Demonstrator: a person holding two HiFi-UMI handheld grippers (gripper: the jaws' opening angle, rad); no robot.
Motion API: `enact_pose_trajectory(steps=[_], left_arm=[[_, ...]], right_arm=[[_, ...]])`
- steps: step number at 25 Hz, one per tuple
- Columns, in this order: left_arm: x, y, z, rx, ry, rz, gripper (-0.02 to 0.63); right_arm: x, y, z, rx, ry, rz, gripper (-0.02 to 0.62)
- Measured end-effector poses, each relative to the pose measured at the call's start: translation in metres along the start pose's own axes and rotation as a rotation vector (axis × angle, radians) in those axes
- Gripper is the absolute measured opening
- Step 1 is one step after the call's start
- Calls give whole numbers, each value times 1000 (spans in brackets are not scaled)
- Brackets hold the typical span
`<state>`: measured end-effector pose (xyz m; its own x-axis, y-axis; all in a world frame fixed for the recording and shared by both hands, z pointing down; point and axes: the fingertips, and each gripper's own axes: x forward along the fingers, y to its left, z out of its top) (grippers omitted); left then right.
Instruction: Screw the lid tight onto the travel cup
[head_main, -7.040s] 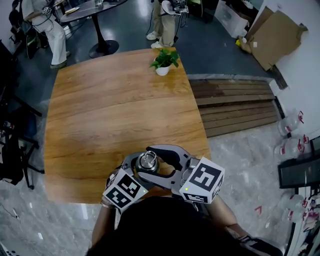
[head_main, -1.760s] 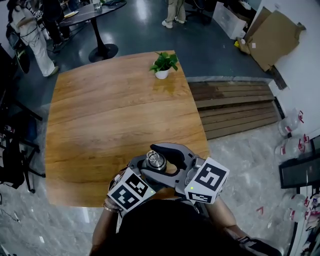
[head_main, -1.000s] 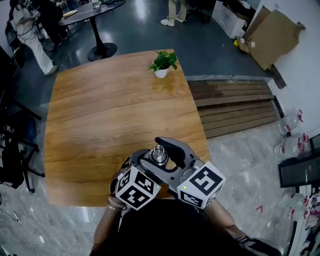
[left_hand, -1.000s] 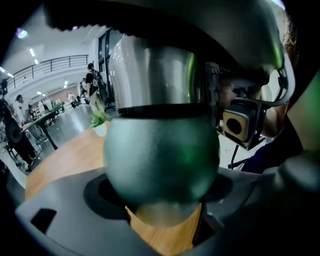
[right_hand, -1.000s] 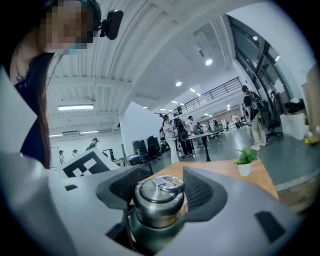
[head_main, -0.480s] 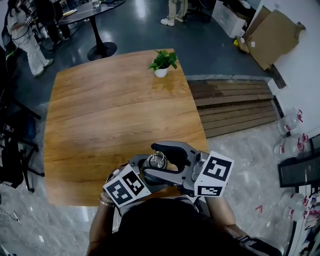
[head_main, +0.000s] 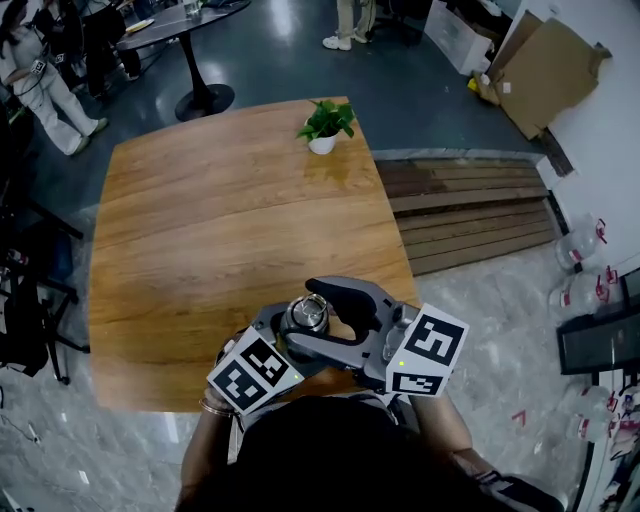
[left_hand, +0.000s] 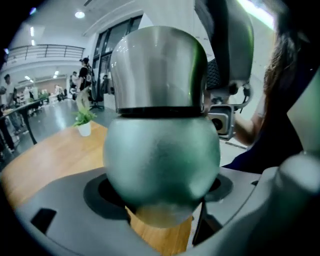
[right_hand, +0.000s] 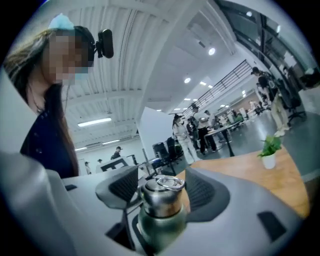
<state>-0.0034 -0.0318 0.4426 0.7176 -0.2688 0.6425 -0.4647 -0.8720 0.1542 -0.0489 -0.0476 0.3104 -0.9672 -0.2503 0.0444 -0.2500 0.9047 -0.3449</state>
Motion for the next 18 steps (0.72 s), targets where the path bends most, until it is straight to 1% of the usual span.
enact_pose_trajectory(steps=[2,3,5,7,9,11,12,13,14,17,18], left_arm=[[-2,-11,0,27,-15,-83,400],[-2,-15,0,41,-16,-105,400],[0,-16,-1,50,-11,-108,400],[2,-10,-2,25,-7,-64,400],[4,2,-4,-11,5,16,400],[5,14,-5,-30,29,105,400],[4,17,-5,-29,37,131,400],[4,16,-4,-24,37,129,400],[3,12,-2,-14,29,98,400],[-1,-14,4,36,-18,-76,400],[-1,-20,5,48,-26,-113,400]], right_arm=[[-3,7,-3,1,26,80,278],[-3,9,-5,-9,38,95,278],[-1,8,-8,-36,52,82,278],[3,4,-9,-60,50,25,278],[5,-4,-9,-77,43,-66,278],[6,-12,-8,-83,31,-164,278],[5,-13,-8,-87,25,-190,278],[5,-12,-7,-90,24,-186,278],[5,-9,-7,-89,27,-153,278],[3,7,-8,-51,48,20,278],[2,10,-8,-46,54,56,278]])
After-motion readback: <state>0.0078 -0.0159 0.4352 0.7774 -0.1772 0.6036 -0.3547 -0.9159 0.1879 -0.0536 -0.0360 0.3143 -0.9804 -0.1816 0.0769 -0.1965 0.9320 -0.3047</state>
